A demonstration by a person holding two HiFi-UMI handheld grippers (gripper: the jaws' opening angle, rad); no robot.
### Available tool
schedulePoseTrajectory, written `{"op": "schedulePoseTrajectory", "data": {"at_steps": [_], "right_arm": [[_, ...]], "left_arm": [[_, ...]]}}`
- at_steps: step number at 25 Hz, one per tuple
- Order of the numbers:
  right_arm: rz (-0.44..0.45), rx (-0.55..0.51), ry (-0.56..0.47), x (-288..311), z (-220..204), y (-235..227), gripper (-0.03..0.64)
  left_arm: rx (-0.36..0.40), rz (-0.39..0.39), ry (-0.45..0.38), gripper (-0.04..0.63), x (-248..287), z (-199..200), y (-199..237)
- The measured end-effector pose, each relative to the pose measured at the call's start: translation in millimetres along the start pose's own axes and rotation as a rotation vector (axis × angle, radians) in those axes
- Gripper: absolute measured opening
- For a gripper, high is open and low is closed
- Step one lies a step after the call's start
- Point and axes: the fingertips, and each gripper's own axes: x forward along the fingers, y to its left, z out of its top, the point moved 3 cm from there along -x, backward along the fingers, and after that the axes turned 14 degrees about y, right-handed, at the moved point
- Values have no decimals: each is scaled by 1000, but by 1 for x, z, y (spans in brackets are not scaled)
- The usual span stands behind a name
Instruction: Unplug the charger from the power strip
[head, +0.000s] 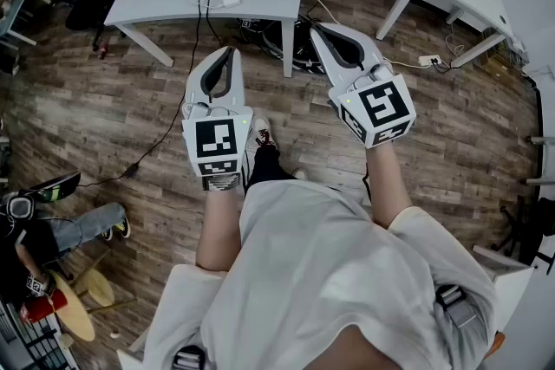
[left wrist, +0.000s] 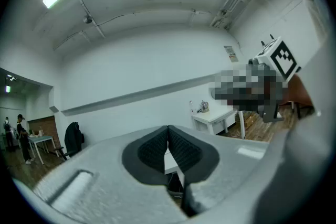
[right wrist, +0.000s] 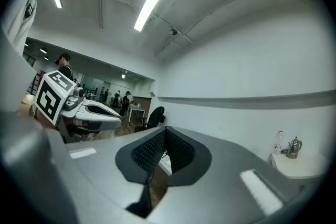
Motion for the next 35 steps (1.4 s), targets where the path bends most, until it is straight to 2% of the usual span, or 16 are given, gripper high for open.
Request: {"op": "schedulePoseTrajectory", "data": {"at_steps": [6, 12, 20, 27, 35], "right_arm": [[10, 6, -11, 6, 2, -10, 2], [22, 38, -67, 27, 9, -19, 3], [33, 49, -47, 83, 7, -46, 3], [30, 44, -32, 157, 17, -77, 3], [34, 47, -4, 259, 39, -102, 3]], "left_arm": [[0, 12, 4, 6, 9, 5, -1], [-9, 27, 11, 6, 26, 1, 16], [-28, 23, 28, 6, 79, -1, 49], [-39, 4, 45, 6, 150, 0, 97], [-45, 2, 55, 6, 226, 3, 175]]}}
